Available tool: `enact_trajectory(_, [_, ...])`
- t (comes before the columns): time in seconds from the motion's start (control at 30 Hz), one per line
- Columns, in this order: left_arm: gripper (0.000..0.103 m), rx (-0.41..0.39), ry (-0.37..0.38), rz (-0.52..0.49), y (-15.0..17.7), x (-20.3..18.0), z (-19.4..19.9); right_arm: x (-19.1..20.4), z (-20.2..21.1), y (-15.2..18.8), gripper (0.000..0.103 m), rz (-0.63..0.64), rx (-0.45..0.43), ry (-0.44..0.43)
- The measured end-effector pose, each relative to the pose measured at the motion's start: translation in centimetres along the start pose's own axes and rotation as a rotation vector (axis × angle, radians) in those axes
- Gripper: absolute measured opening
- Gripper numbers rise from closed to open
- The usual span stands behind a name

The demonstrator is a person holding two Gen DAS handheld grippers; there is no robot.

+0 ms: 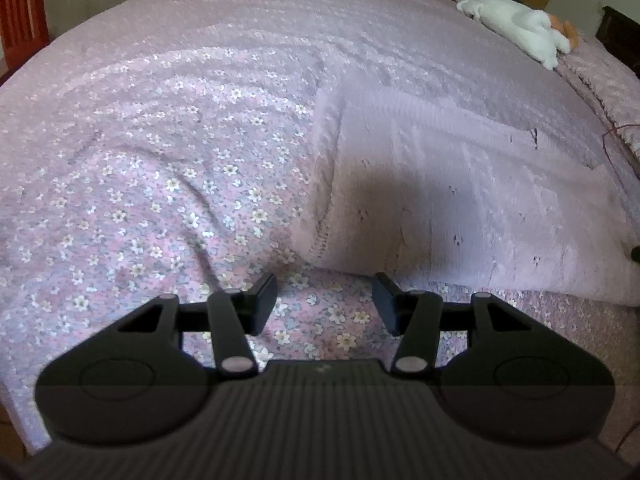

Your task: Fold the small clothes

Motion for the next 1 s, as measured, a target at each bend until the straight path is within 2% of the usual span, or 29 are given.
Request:
enact_trajectory(0.23, [0.055,0.0,-0.001,-0.017,-0.1,-0.4,-0.3,-0.7,-1.3,-0.9,0.092,-0.102,-0.038,-0.103])
enact_trajectory(0.33, [0.055,0.005,-0.002,-0.02,0.0,-0.6,-0.5,-0.7,-1.8,-1.1,0.084,-0.114,-0.048,-0.121])
enact_trajectory(0.47, [0.055,0.005,-0.002,-0.026,0.0,-0.7,-0.4,-1.1,-2.3,-1.2,0.044,-0.111,-0.044,-0.047])
enact_trajectory(0.5, [0.055,0.005,-0.001,-0.026,0.0,-0.7,-0.4,-1.3,-2.4,-1.3,0.038,-0.126,-0.043,-0.043])
enact_trajectory(0.57, [0.055,0.003,-0.001,-0.026,-0.1,-0.6,-0.3,-1.6,-2.2,-1.5,0.033,-0.156,-0.047,-0.065])
enact_trajectory(0.77, [0.055,-0.016,-0.015,-0.038,-0.8,0.0,0.4,2.2,-0.8,-3.2,0.03,-0.065,-0.095,-0.122])
enact_trajectory(1.0, [0.055,-0.05,-0.029,-0.035,-2.3,1.6,1.7,10.9,-1.1,-5.3,0.029,0.161,-0.075,-0.158])
Point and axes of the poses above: each gripper's, at about its wrist camera, not at the fingertips, and z roughly against the way its jaws point, x to its left, y to its underside, the point moved 5 cm from there along -z, roughly the way its jaws point, and after that the axes turned 2 degrees about z, right-handed, at the moved point
